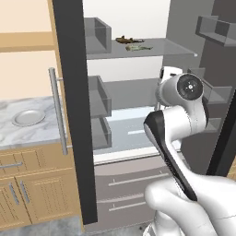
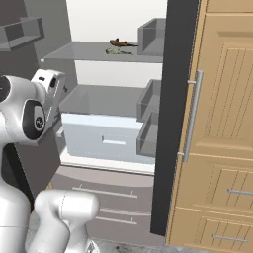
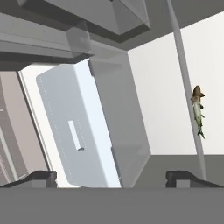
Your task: Place the fish on the counter behind the older fish on the same shelf of the fridge to maintain FIFO order. Close the fridge door when finished.
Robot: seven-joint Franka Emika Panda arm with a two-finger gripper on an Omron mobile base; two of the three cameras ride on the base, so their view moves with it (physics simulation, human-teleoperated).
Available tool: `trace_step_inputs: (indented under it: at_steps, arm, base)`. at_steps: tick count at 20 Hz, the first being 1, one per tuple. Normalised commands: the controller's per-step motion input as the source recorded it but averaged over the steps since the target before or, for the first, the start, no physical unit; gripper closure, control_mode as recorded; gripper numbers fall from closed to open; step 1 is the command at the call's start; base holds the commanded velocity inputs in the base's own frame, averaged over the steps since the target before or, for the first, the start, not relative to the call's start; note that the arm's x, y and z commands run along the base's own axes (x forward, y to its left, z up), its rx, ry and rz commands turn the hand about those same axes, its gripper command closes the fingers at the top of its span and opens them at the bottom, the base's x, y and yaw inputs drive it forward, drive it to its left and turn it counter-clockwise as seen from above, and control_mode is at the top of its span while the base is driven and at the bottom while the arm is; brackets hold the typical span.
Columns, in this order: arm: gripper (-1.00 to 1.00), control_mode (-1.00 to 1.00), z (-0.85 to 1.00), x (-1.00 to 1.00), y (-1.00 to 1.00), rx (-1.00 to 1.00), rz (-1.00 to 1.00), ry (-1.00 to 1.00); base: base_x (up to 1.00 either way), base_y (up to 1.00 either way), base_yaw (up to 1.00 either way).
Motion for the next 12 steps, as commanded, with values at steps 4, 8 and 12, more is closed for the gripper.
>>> trace_step_inputs:
  at_steps: [4,8,12]
  arm:
    - [-1.00,-1.00,0.00,-0.07,-0.29,0.10,-0.07,-0.03]
    - [-1.00,-1.00,0.04,-0.07,-0.98,0.32,-0.17,-0.10]
    - [-1.00,-1.00,0.32,-0.04,-1.00,0.35,-0.10,-0.29]
  base:
    - [0.00,0.00,0.00]
    - [0.00,0.00,0.00]
    - [0.00,0.00,0.00]
